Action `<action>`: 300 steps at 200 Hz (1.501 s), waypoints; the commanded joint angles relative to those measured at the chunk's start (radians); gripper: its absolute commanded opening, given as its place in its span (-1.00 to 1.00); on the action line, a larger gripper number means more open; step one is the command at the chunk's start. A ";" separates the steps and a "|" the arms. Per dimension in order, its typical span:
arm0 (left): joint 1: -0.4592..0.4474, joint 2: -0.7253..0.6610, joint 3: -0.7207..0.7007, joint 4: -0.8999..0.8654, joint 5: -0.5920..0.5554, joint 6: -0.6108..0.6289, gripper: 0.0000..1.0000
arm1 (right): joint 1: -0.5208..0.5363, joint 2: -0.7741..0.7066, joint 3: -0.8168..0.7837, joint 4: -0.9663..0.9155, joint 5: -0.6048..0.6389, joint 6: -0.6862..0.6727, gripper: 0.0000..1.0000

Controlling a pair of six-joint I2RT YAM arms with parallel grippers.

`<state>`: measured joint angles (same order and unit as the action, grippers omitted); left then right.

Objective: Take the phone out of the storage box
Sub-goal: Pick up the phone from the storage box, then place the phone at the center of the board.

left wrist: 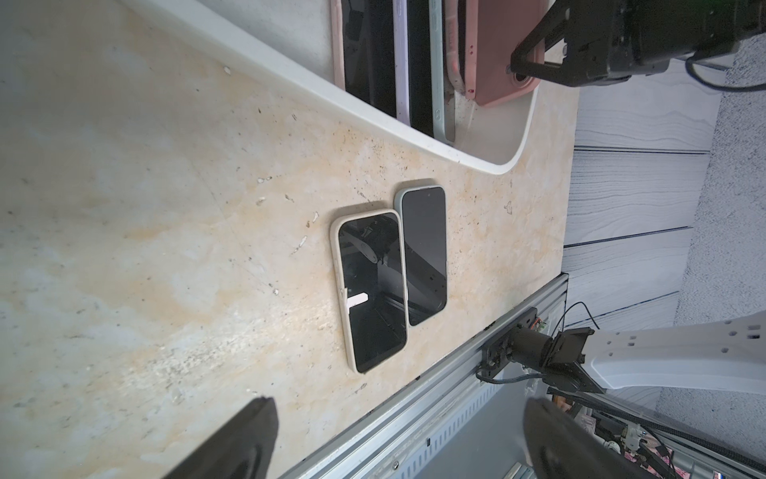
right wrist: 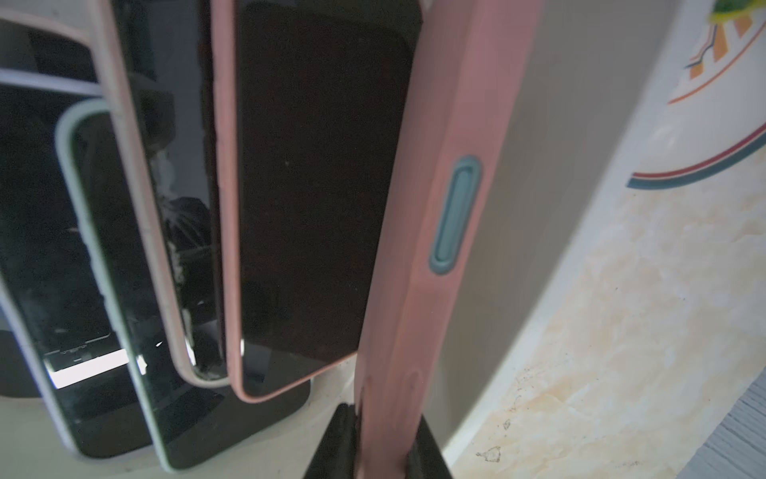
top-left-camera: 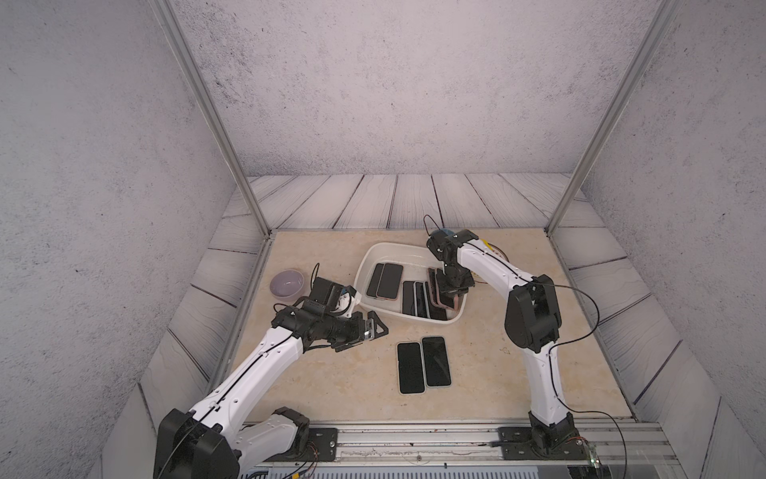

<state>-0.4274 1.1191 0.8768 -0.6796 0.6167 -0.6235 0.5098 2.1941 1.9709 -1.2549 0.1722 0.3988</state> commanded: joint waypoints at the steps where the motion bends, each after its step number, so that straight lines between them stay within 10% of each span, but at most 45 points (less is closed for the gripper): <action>1: 0.007 0.007 0.002 -0.021 0.002 0.026 0.97 | -0.007 0.010 -0.025 -0.035 0.020 -0.030 -0.98; 89: 0.007 0.060 0.035 -0.017 0.043 0.044 0.97 | -0.005 -0.286 0.038 -0.073 0.001 -0.075 -1.00; 208: 0.007 0.082 0.000 0.037 0.110 0.029 0.97 | 0.034 -1.024 -0.755 -0.014 -0.295 0.098 -1.00; 300: 0.007 0.056 -0.011 0.014 0.110 0.027 0.97 | 0.273 -0.886 -0.929 0.080 -0.069 0.258 -1.00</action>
<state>-0.4274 1.1976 0.8845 -0.6479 0.7193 -0.6022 0.7452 1.2381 1.0100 -1.2049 -0.0345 0.6159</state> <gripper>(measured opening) 0.987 0.161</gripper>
